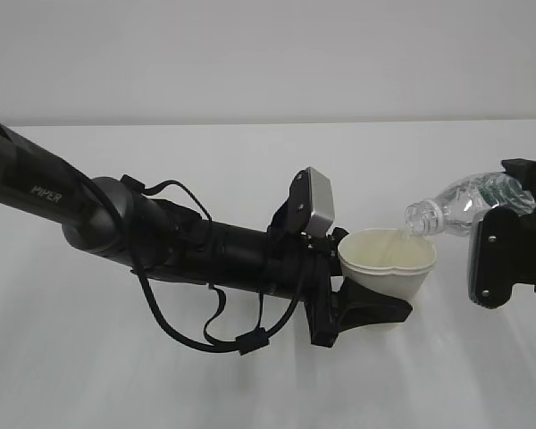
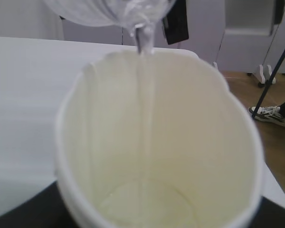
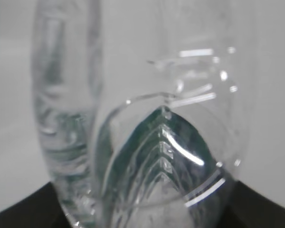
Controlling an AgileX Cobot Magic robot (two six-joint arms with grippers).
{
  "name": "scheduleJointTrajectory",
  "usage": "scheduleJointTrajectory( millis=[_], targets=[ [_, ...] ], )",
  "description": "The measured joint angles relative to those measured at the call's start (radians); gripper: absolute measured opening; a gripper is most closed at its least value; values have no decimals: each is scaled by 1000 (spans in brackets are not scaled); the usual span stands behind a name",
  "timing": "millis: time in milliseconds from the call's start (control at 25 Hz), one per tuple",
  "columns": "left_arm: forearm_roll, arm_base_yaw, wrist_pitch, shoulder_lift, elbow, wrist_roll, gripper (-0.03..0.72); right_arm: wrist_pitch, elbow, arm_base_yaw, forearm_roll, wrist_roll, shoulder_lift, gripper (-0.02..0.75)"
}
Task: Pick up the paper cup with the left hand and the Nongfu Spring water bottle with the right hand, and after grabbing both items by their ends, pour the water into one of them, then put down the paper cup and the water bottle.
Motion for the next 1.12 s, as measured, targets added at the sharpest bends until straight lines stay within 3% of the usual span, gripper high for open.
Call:
scheduleJointTrajectory(
  millis=[1120],
  targets=[
    [2,0,0,0,0,0,427,-4,0,0,0,-2,0,419]
  ],
)
